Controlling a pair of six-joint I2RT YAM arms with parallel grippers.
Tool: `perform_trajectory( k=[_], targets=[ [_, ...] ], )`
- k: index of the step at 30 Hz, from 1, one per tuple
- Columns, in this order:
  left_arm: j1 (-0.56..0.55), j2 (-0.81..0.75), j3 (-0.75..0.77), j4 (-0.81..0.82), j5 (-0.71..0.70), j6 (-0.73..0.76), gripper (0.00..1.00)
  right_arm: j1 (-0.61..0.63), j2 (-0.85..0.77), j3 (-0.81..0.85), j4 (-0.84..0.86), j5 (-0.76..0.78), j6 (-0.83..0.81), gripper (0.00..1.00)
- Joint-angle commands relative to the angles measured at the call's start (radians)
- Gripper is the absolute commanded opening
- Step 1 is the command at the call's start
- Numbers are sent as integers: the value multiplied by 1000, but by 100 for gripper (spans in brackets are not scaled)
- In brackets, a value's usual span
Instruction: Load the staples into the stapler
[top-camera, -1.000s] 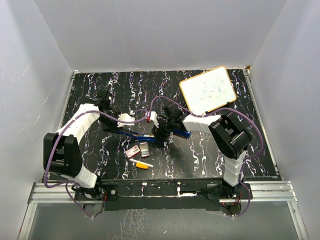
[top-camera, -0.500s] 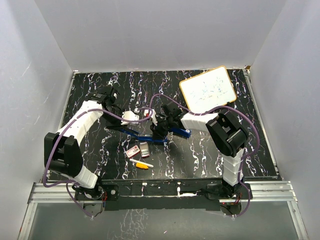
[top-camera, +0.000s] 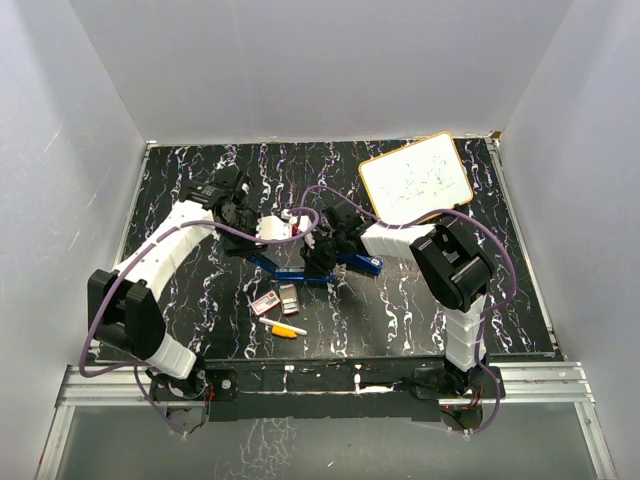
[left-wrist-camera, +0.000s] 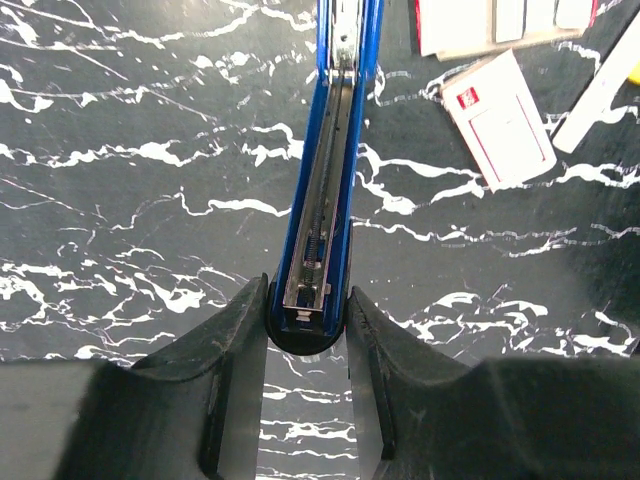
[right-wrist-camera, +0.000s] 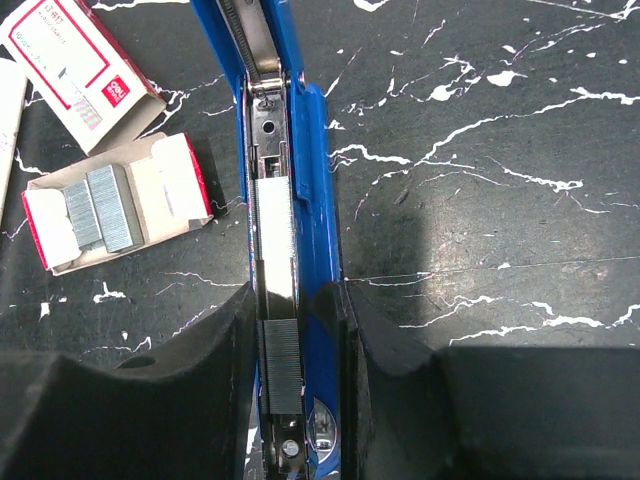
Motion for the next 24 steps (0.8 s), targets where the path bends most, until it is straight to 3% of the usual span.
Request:
perform_trajectory(
  k=[1,11,24],
  targets=[
    [-94,-34,-23,93,176,-116,0,8,44,-11,22,63,28,10],
    [-202,-53,-91,259,176,-240,0,8,40,-46,56,97,4,9],
    [-225,-23,-139,391,175,-290,0,-2,42,-63,59,74,1,10]
  ],
)
